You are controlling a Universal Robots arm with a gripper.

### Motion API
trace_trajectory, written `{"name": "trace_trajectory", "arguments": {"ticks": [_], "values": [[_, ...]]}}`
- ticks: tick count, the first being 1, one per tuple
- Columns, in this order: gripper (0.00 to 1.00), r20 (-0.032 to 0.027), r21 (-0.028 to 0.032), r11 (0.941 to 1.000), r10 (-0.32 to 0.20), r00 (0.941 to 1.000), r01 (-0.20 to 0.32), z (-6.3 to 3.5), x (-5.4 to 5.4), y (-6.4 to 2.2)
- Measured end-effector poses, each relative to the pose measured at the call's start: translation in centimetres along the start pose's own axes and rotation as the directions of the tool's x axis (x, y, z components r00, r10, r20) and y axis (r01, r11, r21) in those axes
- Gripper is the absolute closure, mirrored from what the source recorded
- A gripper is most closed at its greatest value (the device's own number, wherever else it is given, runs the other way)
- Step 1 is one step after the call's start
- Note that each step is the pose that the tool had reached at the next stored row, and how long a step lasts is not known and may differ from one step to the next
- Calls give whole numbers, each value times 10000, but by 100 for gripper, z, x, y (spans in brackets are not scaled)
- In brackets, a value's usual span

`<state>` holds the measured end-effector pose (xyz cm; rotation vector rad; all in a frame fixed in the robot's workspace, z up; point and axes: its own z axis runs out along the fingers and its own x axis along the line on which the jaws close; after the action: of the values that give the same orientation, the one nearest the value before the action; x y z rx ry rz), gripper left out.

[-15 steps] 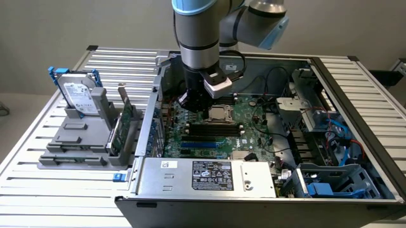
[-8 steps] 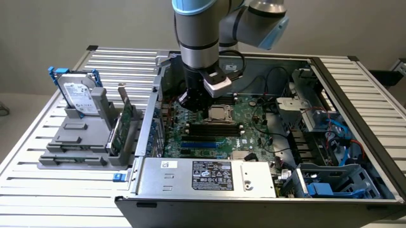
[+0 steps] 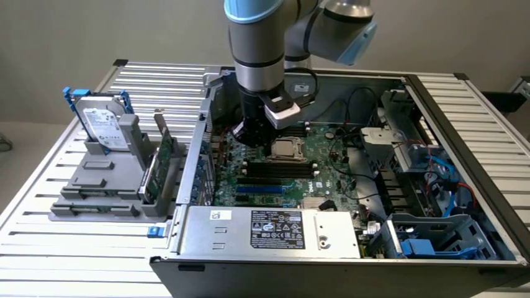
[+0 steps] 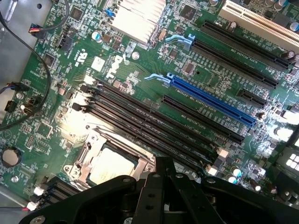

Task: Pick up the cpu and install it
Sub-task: 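Install the first cpu locking lever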

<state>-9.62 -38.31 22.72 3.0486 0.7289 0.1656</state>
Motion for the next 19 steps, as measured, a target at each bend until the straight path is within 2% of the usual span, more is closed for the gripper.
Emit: {"name": "trace_trajectory", "arguments": {"ticks": [9, 19], "values": [[89, 59, -125, 9995, 277, 9996, -277, 82, -43, -41], [89, 61, -145, 9990, 430, 9991, -429, 118, -32, -84]]}}
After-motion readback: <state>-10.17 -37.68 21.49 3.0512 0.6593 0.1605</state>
